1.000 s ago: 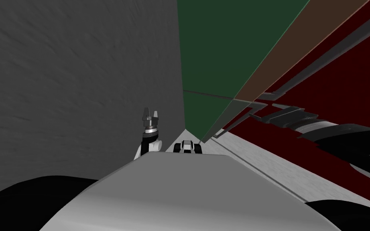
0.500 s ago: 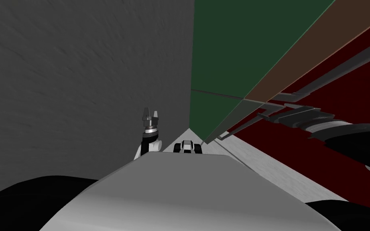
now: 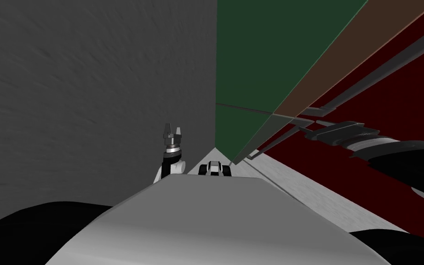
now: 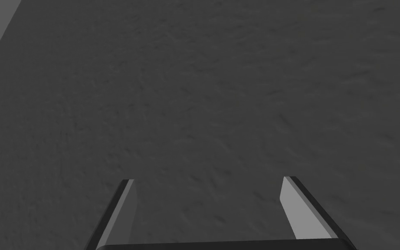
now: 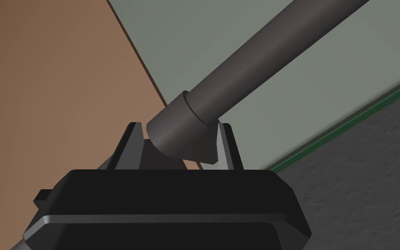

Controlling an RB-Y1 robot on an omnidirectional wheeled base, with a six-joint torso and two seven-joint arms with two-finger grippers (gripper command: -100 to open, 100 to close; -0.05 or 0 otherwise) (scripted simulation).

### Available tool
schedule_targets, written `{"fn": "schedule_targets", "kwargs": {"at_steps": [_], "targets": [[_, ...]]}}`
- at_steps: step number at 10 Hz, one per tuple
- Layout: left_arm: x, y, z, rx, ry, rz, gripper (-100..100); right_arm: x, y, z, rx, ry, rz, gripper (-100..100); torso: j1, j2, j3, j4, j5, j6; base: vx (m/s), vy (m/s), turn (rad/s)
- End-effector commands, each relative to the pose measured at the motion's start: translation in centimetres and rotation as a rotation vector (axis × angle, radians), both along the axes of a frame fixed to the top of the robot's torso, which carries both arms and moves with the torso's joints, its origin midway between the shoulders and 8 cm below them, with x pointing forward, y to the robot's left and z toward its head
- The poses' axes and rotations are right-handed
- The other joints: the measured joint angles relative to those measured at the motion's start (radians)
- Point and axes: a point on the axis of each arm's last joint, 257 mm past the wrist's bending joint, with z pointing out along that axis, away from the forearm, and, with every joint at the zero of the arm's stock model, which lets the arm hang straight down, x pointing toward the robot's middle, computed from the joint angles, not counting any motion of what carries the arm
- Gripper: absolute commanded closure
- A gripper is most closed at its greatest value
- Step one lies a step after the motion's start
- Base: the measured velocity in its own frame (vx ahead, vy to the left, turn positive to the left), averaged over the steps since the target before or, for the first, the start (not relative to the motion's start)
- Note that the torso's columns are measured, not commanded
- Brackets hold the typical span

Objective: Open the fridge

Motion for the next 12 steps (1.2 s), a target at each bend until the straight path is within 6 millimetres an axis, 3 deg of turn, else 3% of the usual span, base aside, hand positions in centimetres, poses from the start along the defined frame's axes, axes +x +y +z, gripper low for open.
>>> {"fn": "schedule_targets", "kwargs": {"at_steps": [1,3,4,5,8,9,12], "targets": [[0.0,0.0,0.0,0.000,0.000,0.000,0,-0.1,2.9,-0.6,0.005,0.014,0.071,100,-0.002,0.003,0.001,0.001,-0.001,0.001,0.090,-0.015,-0.214],[0.0,0.0,0.0,0.000,0.000,0.000,0,-0.1,4.2,-0.7,0.005,0.013,0.103,100,-0.001,0.005,0.003,0.000,-0.002,-0.001,0.067,-0.015,-0.123],[0.0,0.0,0.0,0.000,0.000,0.000,0,0.0,3.4,0.2,-0.003,-0.006,0.081,100,0.000,0.005,0.004,0.000,-0.001,0.000,0.028,-0.004,-0.029],[0.0,0.0,0.0,0.000,0.000,0.000,0,0.3,4.8,0.4,-0.004,-0.006,0.118,100,0.000,0.005,0.003,0.002,0.001,-0.002,-0.048,-0.135,0.065],[0.0,0.0,0.0,0.000,0.000,0.000,0,0.7,7.2,0.4,-0.002,-0.003,0.180,100,-0.008,-0.001,-0.003,0.004,0.004,-0.002,-0.080,-0.278,0.070],[0.0,0.0,0.0,0.000,0.000,0.000,0,0.7,7.2,0.4,-0.002,-0.003,0.180,100,-0.005,-0.004,-0.005,0.003,0.005,-0.004,-0.094,-0.232,0.032],[0.0,0.0,0.0,0.000,0.000,0.000,0,1.0,10.8,0.5,-0.001,0.001,0.274,100,0.001,-0.004,-0.006,0.002,0.007,-0.006,-0.100,-0.316,0.092]]}}
